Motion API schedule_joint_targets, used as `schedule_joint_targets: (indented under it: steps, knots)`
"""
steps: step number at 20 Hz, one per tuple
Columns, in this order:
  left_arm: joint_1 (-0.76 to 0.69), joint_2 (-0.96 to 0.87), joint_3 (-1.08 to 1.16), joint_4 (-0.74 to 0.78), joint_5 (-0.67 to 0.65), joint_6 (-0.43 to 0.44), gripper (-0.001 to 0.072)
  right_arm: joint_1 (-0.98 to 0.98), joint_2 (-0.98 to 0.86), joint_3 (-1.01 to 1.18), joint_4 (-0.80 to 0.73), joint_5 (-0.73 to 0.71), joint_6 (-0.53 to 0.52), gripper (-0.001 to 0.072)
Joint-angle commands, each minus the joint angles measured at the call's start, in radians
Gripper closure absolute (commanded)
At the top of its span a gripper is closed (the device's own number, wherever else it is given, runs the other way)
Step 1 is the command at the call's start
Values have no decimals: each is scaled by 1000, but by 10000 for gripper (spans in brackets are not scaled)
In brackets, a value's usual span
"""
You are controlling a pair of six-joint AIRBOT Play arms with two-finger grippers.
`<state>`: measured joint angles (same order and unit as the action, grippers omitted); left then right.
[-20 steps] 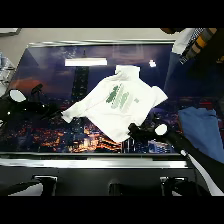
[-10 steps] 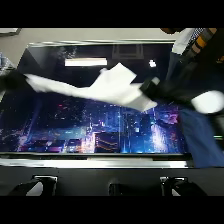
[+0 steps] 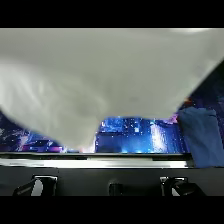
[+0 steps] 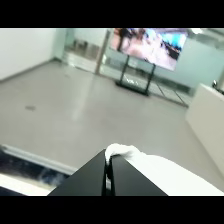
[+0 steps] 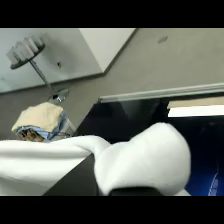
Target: Fold the clothes and pants, and hang the long-sleeved shirts on hangers.
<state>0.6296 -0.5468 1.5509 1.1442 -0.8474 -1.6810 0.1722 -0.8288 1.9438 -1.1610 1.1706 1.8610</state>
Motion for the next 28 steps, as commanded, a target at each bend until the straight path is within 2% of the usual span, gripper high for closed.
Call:
schedule_joint_targets:
  steps: [1, 3, 5, 10, 13, 16, 19, 22, 23, 24, 25, 26, 27, 28]
  knots:
    - [52, 24, 10, 45, 48, -59, 693, -1, 16, 66, -116, 34, 70, 686]
    - [43, -33, 10, 3, 27, -18, 692, -1, -23, 64, -190, 77, 100, 686]
    - [16, -137, 10, -85, -35, 90, 693, -1, -101, 64, -229, 128, 100, 685]
    - [-206, -591, 10, -121, -212, 238, 693, 29, -478, 63, -216, 299, 144, 685]
    - [-311, -898, 10, -101, -178, 231, 693, 47, -752, 63, -234, 300, 148, 686]
    - [-345, -1122, 18, -101, -181, 232, 693, 40, -969, 63, -238, 233, 154, 684]
    - [-368, -1227, 22, -101, -132, 234, 693, 37, -1096, 63, -230, 177, 213, 683]
    - [-388, -1235, 23, -102, -25, 233, 693, 37, -1143, 63, -230, 89, 286, 680]
    - [-395, -1234, 28, -102, -11, 233, 693, 37, -1149, 63, -227, 50, 307, 651]
    - [-403, -1234, 31, -102, -7, 234, 693, 37, -1152, 63, -219, 13, 329, 550]
    - [-410, -1234, 35, -102, -17, 234, 692, 37, -1152, 63, -198, -11, 328, 505]
    - [-411, -1231, 40, -102, -39, 233, 685, 37, -1151, 63, -175, -21, 320, 501]
    - [-409, -1227, 51, -101, -74, 233, 606, 30, -1146, 63, -151, -11, 298, 430]
    - [-399, -1219, 66, -101, -116, 234, 470, 15, -1134, 64, -103, 19, 252, 312]
